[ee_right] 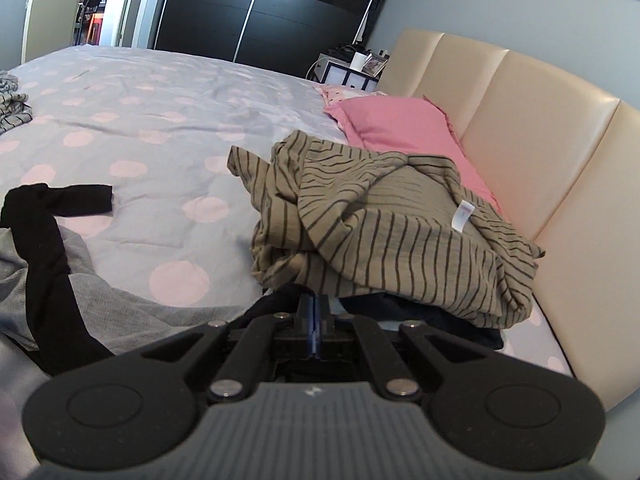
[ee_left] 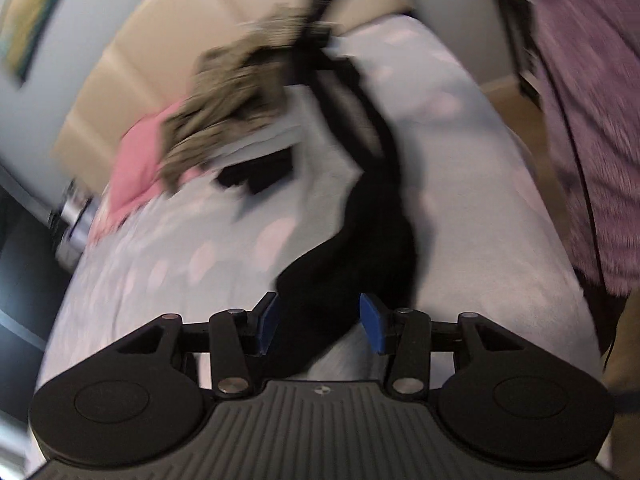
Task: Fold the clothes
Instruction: 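Lift the grey sweatshirt up off the bed with both tools and shake it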
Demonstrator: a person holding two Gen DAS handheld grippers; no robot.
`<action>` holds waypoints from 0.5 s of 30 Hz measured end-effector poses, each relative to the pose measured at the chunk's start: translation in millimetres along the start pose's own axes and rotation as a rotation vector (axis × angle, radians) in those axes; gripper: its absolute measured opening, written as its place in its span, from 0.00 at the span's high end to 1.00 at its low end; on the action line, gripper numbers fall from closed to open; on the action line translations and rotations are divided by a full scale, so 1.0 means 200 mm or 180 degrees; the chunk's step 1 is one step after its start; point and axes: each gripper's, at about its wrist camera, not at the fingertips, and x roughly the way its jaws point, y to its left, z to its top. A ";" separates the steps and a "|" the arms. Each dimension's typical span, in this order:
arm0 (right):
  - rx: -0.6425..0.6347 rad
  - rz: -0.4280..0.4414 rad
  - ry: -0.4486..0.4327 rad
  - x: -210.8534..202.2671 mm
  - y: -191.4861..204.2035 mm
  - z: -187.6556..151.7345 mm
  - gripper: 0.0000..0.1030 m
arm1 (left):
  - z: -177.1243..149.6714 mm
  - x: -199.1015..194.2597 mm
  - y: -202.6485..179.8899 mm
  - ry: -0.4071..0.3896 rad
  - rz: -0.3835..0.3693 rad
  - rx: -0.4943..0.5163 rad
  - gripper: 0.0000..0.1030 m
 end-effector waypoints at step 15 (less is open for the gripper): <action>0.0071 0.0120 -0.0054 0.00 -0.04 -0.01 0.99 | 0.05 0.20 -0.12 0.0063 0.0176 0.0233 0.89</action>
